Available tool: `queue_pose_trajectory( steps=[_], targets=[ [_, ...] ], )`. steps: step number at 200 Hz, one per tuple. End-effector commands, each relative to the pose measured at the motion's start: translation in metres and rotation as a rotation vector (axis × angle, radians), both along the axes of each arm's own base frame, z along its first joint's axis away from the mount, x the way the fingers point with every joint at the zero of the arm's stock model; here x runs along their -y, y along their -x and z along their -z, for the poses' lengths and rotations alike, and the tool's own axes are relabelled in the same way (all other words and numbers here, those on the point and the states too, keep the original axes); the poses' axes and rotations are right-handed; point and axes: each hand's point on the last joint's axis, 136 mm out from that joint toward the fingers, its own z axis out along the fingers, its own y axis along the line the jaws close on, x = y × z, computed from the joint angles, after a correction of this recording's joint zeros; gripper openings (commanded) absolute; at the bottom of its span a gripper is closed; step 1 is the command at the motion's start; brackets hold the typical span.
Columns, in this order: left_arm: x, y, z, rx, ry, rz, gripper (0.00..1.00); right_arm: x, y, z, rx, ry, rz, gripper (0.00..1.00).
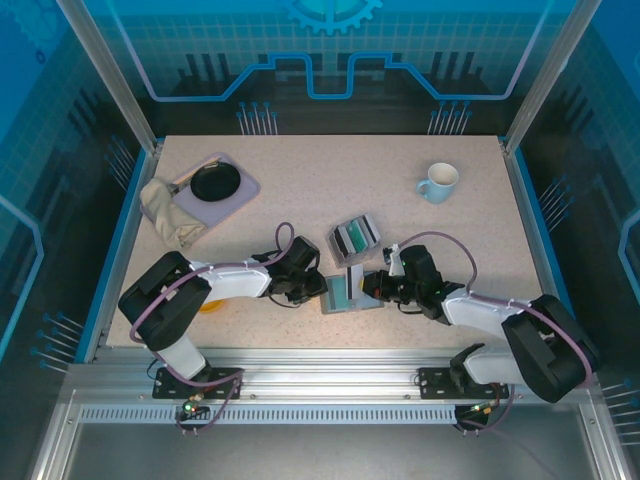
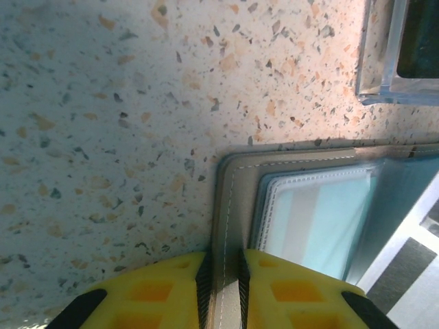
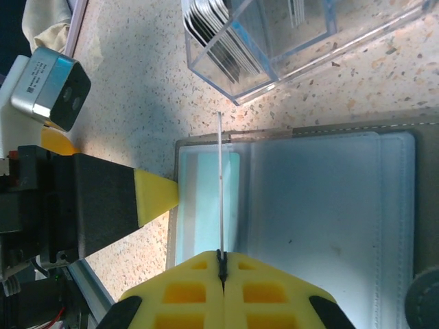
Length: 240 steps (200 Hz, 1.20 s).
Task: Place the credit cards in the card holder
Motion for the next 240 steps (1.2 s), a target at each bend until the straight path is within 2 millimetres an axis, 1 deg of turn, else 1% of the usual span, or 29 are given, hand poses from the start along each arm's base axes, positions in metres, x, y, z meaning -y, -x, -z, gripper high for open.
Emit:
queue_pose_trajectory(
  steps=[1, 25, 38, 69, 71, 92, 123, 131, 153, 199, 240],
  targets=[
    [0.016, 0.018, 0.018, -0.063, 0.015, 0.067, 0.21, 0.001, -0.002, 0.004, 0.0, 0.004, -0.008, 0.01],
    [0.016, 0.018, 0.018, -0.063, 0.015, 0.067, 0.21, 0.001, -0.001, 0.009, -0.01, 0.012, -0.01, 0.01],
    [0.016, 0.018, 0.018, -0.063, 0.015, 0.067, 0.21, 0.001, -0.001, 0.008, -0.009, 0.008, -0.013, 0.01],
    [0.015, 0.019, 0.018, -0.064, 0.01, 0.066, 0.21, 0.001, -0.006, -0.011, 0.039, 0.003, -0.014, 0.01],
    [0.015, 0.019, 0.018, -0.065, 0.01, 0.067, 0.21, 0.003, -0.004, -0.008, 0.025, 0.013, -0.013, 0.01],
    [0.015, 0.019, 0.019, -0.066, 0.009, 0.067, 0.21, 0.008, -0.004, -0.009, 0.026, 0.025, -0.001, 0.01],
    [0.015, 0.018, 0.019, -0.067, 0.01, 0.068, 0.21, 0.008, 0.0, 0.0, -0.004, 0.009, -0.003, 0.01],
    [0.016, 0.018, 0.019, -0.066, 0.012, 0.067, 0.21, 0.006, -0.002, -0.002, 0.01, -0.008, -0.002, 0.01],
    [0.016, 0.018, 0.019, -0.066, 0.012, 0.069, 0.21, 0.003, -0.002, 0.002, -0.001, -0.016, -0.004, 0.01],
    [0.016, 0.019, 0.019, -0.069, 0.01, 0.069, 0.21, -0.004, 0.004, 0.016, -0.023, 0.021, -0.025, 0.01],
    [0.016, 0.018, 0.019, -0.068, 0.01, 0.067, 0.21, -0.01, 0.005, 0.016, -0.02, 0.016, -0.046, 0.01]
  ],
)
